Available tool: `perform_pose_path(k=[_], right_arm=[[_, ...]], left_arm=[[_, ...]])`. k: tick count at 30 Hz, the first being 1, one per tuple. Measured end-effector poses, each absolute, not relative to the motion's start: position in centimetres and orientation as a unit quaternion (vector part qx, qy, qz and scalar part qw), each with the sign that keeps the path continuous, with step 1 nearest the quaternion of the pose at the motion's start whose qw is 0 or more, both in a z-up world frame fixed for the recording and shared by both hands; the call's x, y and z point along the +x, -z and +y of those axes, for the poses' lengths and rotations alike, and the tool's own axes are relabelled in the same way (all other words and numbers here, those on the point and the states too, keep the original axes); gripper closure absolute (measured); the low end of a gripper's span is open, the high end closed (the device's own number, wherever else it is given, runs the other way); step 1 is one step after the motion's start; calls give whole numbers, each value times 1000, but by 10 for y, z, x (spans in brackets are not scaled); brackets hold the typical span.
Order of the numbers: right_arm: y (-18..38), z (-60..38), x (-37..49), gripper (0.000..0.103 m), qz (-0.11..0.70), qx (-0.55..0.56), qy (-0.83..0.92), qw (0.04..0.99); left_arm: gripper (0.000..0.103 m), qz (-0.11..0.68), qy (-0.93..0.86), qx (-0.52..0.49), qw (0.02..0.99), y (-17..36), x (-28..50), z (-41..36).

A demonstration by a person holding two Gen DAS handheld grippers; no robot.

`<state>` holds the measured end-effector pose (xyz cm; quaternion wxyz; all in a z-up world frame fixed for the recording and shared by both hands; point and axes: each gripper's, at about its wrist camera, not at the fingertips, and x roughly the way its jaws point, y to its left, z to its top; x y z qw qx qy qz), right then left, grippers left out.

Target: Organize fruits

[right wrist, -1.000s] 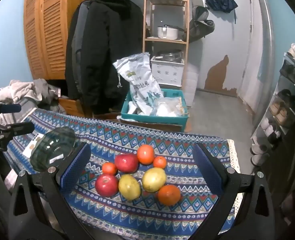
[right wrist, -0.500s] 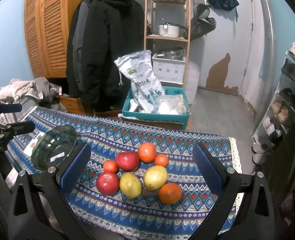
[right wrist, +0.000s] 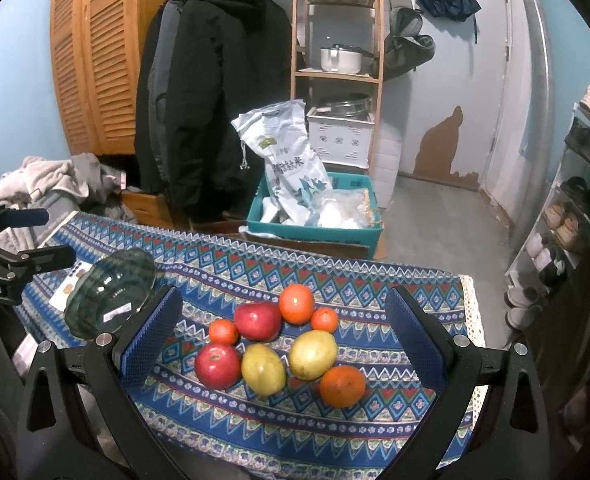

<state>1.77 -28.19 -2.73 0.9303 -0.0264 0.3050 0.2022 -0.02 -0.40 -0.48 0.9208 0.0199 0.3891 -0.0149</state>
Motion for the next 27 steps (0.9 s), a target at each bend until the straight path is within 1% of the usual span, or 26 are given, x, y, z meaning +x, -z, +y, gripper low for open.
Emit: perform_pose_path(k=[27], right_arm=[[28, -279, 15, 3, 306, -30, -205, 929]], left_arm=[[1, 393, 17, 18, 919, 8, -1, -4]])
